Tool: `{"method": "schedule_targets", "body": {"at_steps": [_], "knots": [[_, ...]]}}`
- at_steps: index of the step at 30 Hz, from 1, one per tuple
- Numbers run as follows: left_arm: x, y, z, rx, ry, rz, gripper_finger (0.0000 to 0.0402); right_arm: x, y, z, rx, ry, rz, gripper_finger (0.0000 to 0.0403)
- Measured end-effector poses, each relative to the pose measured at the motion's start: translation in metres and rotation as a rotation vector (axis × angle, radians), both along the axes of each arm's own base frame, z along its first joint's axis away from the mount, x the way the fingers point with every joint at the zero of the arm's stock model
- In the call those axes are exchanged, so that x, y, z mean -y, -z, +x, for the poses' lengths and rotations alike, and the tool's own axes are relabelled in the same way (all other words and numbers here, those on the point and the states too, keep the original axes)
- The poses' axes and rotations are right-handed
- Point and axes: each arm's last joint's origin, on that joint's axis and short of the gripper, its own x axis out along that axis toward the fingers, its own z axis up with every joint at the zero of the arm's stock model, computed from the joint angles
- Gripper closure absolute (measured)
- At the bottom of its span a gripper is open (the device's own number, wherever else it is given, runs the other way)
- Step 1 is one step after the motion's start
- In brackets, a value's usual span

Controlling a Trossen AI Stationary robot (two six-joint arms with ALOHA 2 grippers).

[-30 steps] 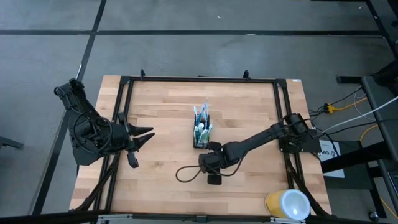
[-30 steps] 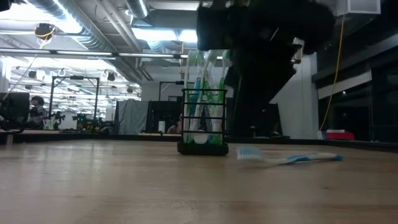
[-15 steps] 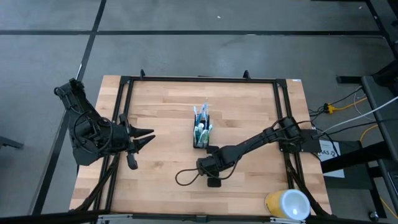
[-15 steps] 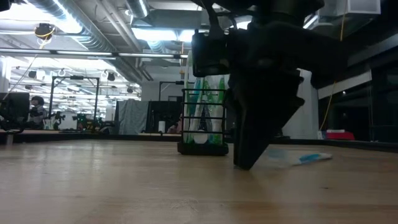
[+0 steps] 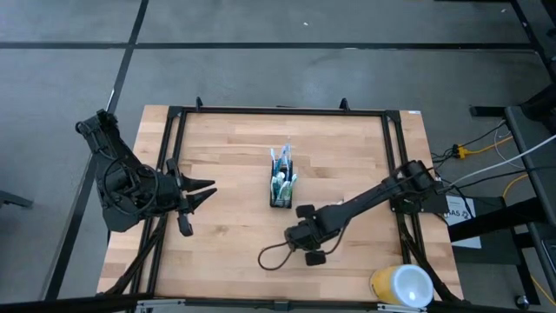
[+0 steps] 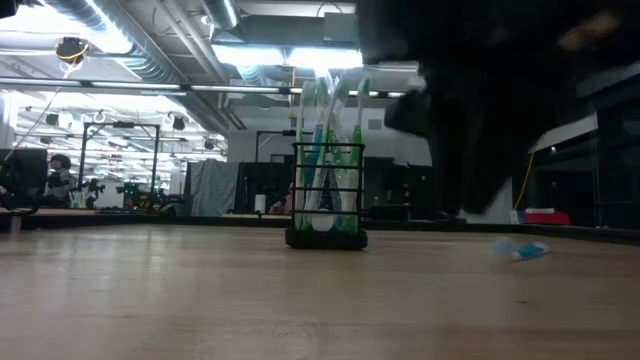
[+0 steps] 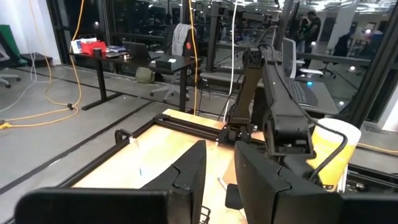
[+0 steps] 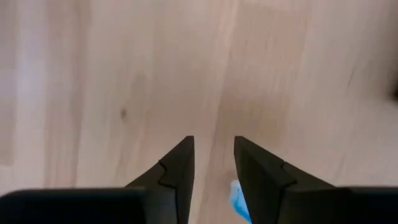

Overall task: Pick & Place toothbrushing station
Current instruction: Put the blue toothbrush into the black organizer

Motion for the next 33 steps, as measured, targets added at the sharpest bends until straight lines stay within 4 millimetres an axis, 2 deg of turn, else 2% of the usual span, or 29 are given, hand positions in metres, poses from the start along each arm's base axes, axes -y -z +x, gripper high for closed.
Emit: {"method": "schedule_targets", "body": {"at_steps": [4,10,14,22,28,33], "knots": [[0.000,0.000,0.000,0.007,-0.002,-0.018,0.0320,0.000,-0.014,-0.003,0.042,-0.048,-0.007,0.0285],[0.006,0.004,0.004,-0.004,-0.003,-0.006,0.0322,0.006,-0.024,-0.011,0.031,-0.149,-0.101,0.0285],[0.010,0.008,0.008,-0.008,-0.005,-0.009,0.0322,0.008,-0.018,-0.014,0.005,-0.219,-0.110,0.0285],[0.014,0.011,0.010,-0.004,-0.008,-0.027,0.0320,0.017,0.019,-0.038,-0.147,-0.269,-0.116,0.0285],[0.013,0.011,0.010,0.001,-0.015,-0.033,0.0320,0.017,0.031,-0.039,-0.088,-0.263,-0.122,0.0285],[0.013,0.011,0.010,0.015,-0.025,-0.059,0.0320,0.018,0.029,-0.039,-0.076,-0.213,-0.140,0.0285]]}}
